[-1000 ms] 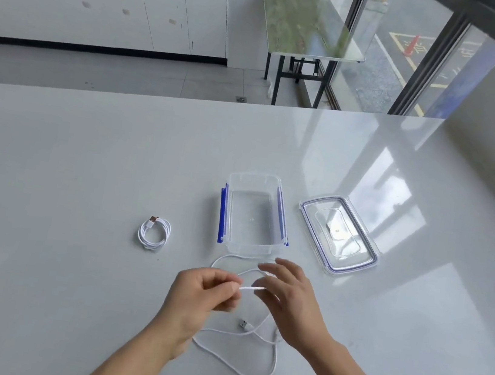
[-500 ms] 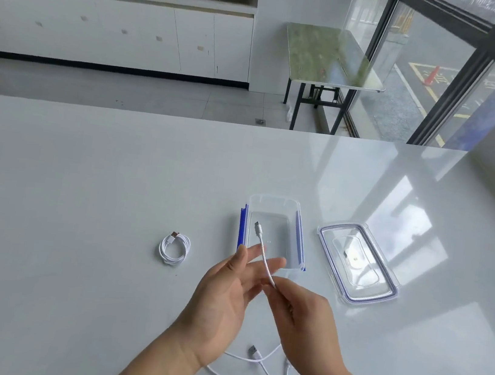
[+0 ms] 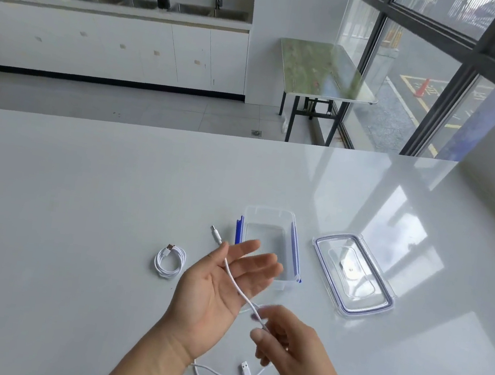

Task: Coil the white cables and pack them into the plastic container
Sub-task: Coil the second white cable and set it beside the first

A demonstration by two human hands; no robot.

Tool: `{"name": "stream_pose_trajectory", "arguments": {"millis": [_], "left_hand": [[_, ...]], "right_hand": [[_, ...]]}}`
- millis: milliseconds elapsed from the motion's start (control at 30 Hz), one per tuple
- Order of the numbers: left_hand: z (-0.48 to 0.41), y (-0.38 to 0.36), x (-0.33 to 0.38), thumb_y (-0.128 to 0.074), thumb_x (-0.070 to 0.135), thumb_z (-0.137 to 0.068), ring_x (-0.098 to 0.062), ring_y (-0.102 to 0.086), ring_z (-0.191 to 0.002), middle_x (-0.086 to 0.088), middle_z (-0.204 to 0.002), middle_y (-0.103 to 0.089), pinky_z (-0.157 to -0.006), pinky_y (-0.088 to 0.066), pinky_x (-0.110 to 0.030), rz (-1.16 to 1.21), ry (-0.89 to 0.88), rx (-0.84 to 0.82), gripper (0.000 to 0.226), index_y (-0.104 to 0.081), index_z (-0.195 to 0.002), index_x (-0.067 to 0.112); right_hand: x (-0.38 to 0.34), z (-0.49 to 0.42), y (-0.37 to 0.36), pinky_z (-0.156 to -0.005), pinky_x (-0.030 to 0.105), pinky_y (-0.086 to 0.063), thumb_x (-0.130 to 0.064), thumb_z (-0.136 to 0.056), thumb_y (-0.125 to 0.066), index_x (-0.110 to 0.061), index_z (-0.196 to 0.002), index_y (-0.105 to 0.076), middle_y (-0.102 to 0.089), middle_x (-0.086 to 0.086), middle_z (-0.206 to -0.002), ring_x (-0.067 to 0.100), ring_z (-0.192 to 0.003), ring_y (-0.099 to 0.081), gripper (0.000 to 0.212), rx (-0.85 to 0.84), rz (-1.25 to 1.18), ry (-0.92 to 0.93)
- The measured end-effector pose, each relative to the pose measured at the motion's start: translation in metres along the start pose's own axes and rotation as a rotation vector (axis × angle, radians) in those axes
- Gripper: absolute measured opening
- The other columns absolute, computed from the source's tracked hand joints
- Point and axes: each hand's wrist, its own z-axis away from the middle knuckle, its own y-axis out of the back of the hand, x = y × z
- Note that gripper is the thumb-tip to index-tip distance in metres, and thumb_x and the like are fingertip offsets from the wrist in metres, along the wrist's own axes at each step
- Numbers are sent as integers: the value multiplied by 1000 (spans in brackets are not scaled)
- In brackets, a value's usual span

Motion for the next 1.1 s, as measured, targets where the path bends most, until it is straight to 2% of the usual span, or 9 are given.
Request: {"name": "stream_pose_trajectory", "arguments": {"millis": [167,233,367,467,567,667,767,933,1100], "left_hand": [[3,-10,31,-43,35,-97,-40,-65,-116,-20,-110,-75,-98,-52,-51,156,-151,-93,41,-74,-112,12],[7,-16,48,-41,35,-99,-37,-65,-117,-17,-110,-76,-97,-53,-49,211,-193,-141,41,-73,-114,14],[13,-28,70,-38,35,-104,-35,-66,-117,-18,-112,-75,-98,-53,-47,301,-200,-189,42,-69,-121,12],[10,-35,71,-37,36,-103,-32,-69,-112,-14,-106,-77,-95,-55,-45,252,-195,-193,45,-72,-117,13],[6,-41,64,-38,33,-98,-32,-71,-108,-14,-103,-78,-92,-57,-44,166,-144,-208,45,-73,-114,10],[5,-43,54,-42,34,-94,-37,-72,-102,-20,-104,-77,-86,-59,-44,20,-21,-216,45,-73,-114,7],[5,-42,43,-46,32,-93,-41,-72,-100,-25,-108,-74,-84,-59,-43,-213,125,-234,43,-71,-116,6],[5,-37,24,-40,31,-99,-45,-66,-110,-30,-116,-69,-93,-53,-47,-524,271,-158,46,-66,-120,0],[-6,-37,15,-44,27,-101,-38,-70,-106,-24,-109,-74,-102,-50,-53,-729,266,-23,38,-67,-117,1]], "right_hand": [[19,2,23,-60,32,-51,-35,-91,-71,-11,-88,-71,-60,-2,-60,16,-58,-58,25,-151,-48,-142],[10,-2,46,-54,26,-44,-32,-83,-79,-9,-81,-72,-56,-3,-57,13,-54,-53,25,-64,-61,-101],[-33,-11,99,-43,22,-35,-52,-69,-85,-10,-84,-79,-52,-2,-51,15,-44,-41,45,300,-312,194],[-43,-26,100,-44,20,-32,-51,-78,-79,-15,-87,-80,-48,-9,-51,10,-44,-37,38,139,-166,190],[-28,-48,82,-52,21,-36,-47,-87,-70,-23,-76,-73,-55,-8,-56,5,-50,-42,27,-58,496,-8],[-24,-66,70,-52,26,-34,-49,-90,-63,-19,-71,-61,-50,-4,-56,10,-53,-43,36,-18,697,-107],[-39,-83,68,-53,30,-34,-40,-91,-61,-20,-66,-55,-51,-4,-57,17,-58,-48,33,92,691,-95],[-87,-98,68,-50,27,-37,-38,-88,-67,-15,-63,-60,-51,-9,-47,6,-43,-40,34,162,234,-60],[-128,-88,62,-50,21,-34,-39,-85,-70,-21,-64,-60,-52,-14,-48,6,-47,-44,30,140,489,122]]}}
